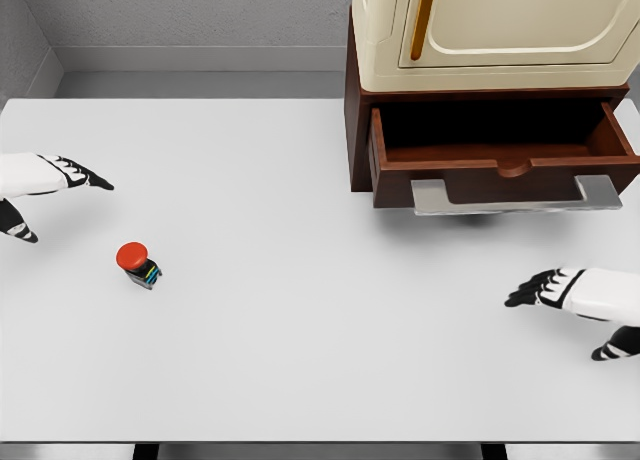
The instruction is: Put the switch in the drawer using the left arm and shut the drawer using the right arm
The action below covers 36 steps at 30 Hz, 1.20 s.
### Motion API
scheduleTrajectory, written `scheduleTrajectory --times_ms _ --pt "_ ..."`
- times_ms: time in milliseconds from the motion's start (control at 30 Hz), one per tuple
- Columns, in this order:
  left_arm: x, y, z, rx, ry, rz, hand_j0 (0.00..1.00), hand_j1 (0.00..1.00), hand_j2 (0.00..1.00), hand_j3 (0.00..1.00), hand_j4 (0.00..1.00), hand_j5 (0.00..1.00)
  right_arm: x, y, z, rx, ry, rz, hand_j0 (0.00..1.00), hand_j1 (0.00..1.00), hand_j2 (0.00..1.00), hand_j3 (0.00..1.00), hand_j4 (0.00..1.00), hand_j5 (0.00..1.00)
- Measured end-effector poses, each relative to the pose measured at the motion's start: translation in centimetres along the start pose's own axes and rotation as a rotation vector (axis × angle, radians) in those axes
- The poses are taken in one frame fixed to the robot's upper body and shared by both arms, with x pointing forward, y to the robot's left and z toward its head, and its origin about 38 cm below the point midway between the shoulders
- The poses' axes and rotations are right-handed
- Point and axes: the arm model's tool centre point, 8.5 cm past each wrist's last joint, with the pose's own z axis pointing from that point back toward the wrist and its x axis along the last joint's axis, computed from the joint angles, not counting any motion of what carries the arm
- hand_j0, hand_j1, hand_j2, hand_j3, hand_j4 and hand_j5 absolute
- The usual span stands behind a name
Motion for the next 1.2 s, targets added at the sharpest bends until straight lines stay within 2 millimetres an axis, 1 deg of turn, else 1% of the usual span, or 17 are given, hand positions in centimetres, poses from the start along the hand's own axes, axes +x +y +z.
scheduleTrajectory --times_ms 100,167,233,367,400,467,500,533,567,633,733,767,800,867,933,1000,1200 --pt "0.1 0.0 -0.1 -0.003 -0.002 -0.001 1.0 1.0 1.0 1.0 1.0 1.0 0.0 -0.4 -0.1 -0.007 -0.001 0.008 1.0 1.0 1.0 1.0 1.0 1.0" --pt "0.6 -0.1 -0.4 -0.01 -0.018 -0.012 1.0 1.0 1.0 1.0 1.0 1.0 0.0 -0.6 0.0 -0.013 -0.001 0.013 1.0 1.0 1.0 1.0 1.0 1.0" --pt "2.2 -0.1 -1.4 -0.028 -0.066 -0.04 1.0 1.0 1.0 1.0 1.0 1.0 0.0 -1.0 0.0 -0.02 0.001 0.02 1.0 1.0 1.0 1.0 1.0 1.0" --pt "6.3 -0.5 -4.2 -0.068 -0.193 -0.094 1.0 1.0 1.0 1.0 1.0 1.0 -0.2 -1.6 0.4 -0.041 0.012 0.031 0.97 0.97 0.97 0.97 0.97 0.97" --pt "6.9 -0.7 -4.7 -0.075 -0.211 -0.1 1.0 1.0 1.0 1.0 1.0 1.0 -0.2 -1.7 0.5 -0.043 0.014 0.031 0.98 0.98 0.98 0.98 0.98 0.98" --pt "7.6 -1.0 -5.4 -0.089 -0.23 -0.114 1.0 1.0 1.0 1.0 1.0 1.0 -0.2 -1.6 0.6 -0.047 0.016 0.029 0.88 0.88 0.88 0.88 0.88 0.88" --pt "7.8 -1.2 -5.7 -0.096 -0.236 -0.119 1.0 1.0 1.0 1.0 1.0 1.0 -0.3 -1.6 0.6 -0.049 0.017 0.027 0.87 0.87 0.87 0.87 0.87 0.87" --pt "8.0 -1.2 -5.9 -0.101 -0.238 -0.125 1.0 1.0 1.0 1.0 1.0 1.0 -0.3 -1.5 0.7 -0.051 0.02 0.024 0.76 0.76 0.76 0.76 0.76 0.76" --pt "8.1 -1.2 -6.0 -0.103 -0.239 -0.132 1.0 1.0 1.0 1.0 1.0 1.0 -0.3 -1.1 0.8 -0.049 0.022 0.013 0.69 0.69 0.69 0.69 0.69 0.69" --pt "8.2 -1.3 -6.2 -0.11 -0.237 -0.143 0.97 0.97 0.97 0.97 0.97 0.97 -0.4 -0.1 1.2 -0.049 0.034 -0.012 0.63 0.63 0.63 0.63 0.63 0.63" --pt "8.1 -1.3 -6.1 -0.115 -0.231 -0.153 0.93 0.93 0.93 0.93 0.93 0.93 -0.7 1.5 2.5 -0.067 0.07 -0.059 0.6 0.6 0.6 0.6 0.6 0.6" --pt "8.0 -1.4 -6.1 -0.118 -0.229 -0.153 0.91 0.91 0.91 0.91 0.91 0.91 -0.9 1.4 3.2 -0.091 0.09 -0.061 0.58 0.58 0.58 0.58 0.58 0.58" --pt "8.0 -1.3 -6.0 -0.118 -0.226 -0.155 0.87 0.87 0.87 0.87 0.87 0.87 -1.0 0.7 3.9 -0.126 0.109 -0.051 0.56 0.56 0.56 0.56 0.56 0.56" --pt "7.9 -1.4 -5.9 -0.122 -0.221 -0.158 0.84 0.84 0.84 0.84 0.84 0.84 -1.3 -0.5 5.1 -0.186 0.138 -0.033 0.55 0.55 0.55 0.55 0.55 0.55" --pt "7.8 -1.5 -5.9 -0.127 -0.217 -0.165 0.82 0.82 0.82 0.82 0.82 0.82 -1.3 -0.1 6.0 -0.213 0.158 -0.054 0.53 0.53 0.53 0.53 0.53 0.53" --pt "7.8 -1.5 -5.9 -0.128 -0.215 -0.167 0.8 0.8 0.8 0.8 0.8 0.8 -1.4 -0.6 7.1 -0.259 0.177 -0.053 0.51 0.51 0.51 0.51 0.51 0.51" --pt "7.8 -1.5 -5.9 -0.13 -0.215 -0.173 0.78 0.78 0.78 0.78 0.78 0.78 -1.3 -1.7 8.4 -0.326 0.186 -0.049 0.49 0.49 0.49 0.49 0.49 0.49"
